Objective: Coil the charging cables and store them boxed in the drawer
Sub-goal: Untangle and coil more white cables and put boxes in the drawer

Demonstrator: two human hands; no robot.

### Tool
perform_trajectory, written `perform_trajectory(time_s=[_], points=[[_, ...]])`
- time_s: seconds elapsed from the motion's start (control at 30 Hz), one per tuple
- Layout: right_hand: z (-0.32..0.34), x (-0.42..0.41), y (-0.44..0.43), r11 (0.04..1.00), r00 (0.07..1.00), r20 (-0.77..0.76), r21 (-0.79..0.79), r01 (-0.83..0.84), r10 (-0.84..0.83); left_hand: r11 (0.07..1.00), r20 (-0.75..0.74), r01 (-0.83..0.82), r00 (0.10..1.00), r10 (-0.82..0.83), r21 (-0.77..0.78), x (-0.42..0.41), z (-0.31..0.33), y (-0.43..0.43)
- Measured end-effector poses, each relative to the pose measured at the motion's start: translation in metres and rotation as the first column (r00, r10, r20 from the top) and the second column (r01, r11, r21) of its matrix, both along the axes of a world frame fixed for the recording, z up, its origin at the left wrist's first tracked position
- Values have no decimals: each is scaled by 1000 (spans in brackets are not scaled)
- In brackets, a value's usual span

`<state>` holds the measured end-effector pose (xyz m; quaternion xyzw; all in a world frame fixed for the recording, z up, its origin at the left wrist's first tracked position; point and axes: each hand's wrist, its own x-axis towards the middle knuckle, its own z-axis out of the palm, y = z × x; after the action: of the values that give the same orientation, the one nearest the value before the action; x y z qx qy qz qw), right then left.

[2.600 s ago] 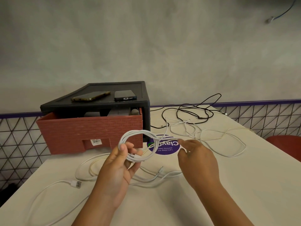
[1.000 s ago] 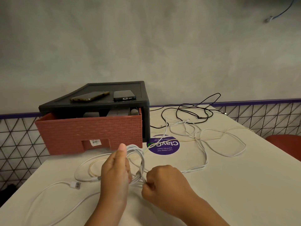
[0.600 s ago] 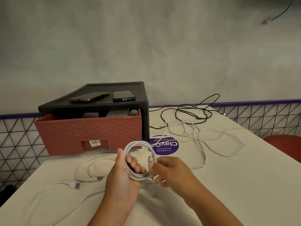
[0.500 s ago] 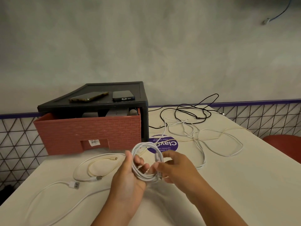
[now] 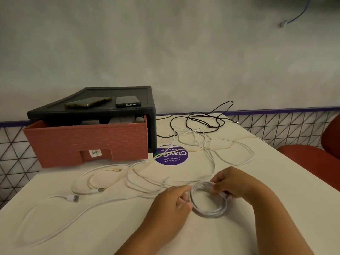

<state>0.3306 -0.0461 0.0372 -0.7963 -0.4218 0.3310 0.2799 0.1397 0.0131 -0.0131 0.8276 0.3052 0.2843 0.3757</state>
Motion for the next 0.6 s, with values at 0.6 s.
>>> perform_trajectory(time_s=[0.6], points=[[-51,-23,-23,983,829,544,39,-181,131,910,-600,283,798,-48,302,-6,0,-20]])
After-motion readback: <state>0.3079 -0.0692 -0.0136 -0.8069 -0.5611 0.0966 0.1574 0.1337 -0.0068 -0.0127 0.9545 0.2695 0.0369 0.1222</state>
